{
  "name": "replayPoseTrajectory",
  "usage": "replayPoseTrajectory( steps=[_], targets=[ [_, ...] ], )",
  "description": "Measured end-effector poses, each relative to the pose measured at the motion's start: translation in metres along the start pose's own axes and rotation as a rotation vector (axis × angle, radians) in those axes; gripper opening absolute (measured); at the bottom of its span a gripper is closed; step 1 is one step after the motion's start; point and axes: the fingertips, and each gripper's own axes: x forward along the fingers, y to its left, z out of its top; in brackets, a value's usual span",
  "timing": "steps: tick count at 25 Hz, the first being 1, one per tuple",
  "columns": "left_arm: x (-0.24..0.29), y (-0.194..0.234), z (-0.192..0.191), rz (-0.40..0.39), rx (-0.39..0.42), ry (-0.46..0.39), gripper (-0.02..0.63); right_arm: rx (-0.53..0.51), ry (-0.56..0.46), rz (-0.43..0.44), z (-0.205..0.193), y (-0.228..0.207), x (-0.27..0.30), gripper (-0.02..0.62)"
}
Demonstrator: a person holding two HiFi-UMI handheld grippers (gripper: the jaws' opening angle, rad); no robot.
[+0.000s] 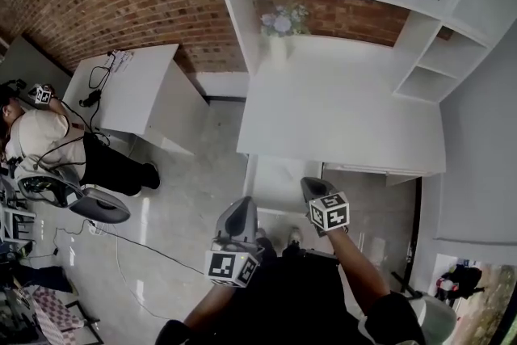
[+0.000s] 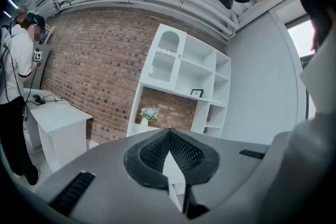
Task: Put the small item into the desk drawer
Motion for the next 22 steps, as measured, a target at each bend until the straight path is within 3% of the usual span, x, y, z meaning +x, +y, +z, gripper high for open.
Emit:
replayPoseTrajectory(
  steps=[11,22],
  targets=[
    [-0.013,0.012,0.016,-0.044,0.004,0.006,0.025,0.01,-0.169,-0.047,0.049,0.063,-0.067,0.014],
    [-0.009,0.02,0.019,-0.109,0.008,0.012,0.025,-0.057,-0.304,-0.139,0.088,0.102,-0.112,0.014]
  ],
)
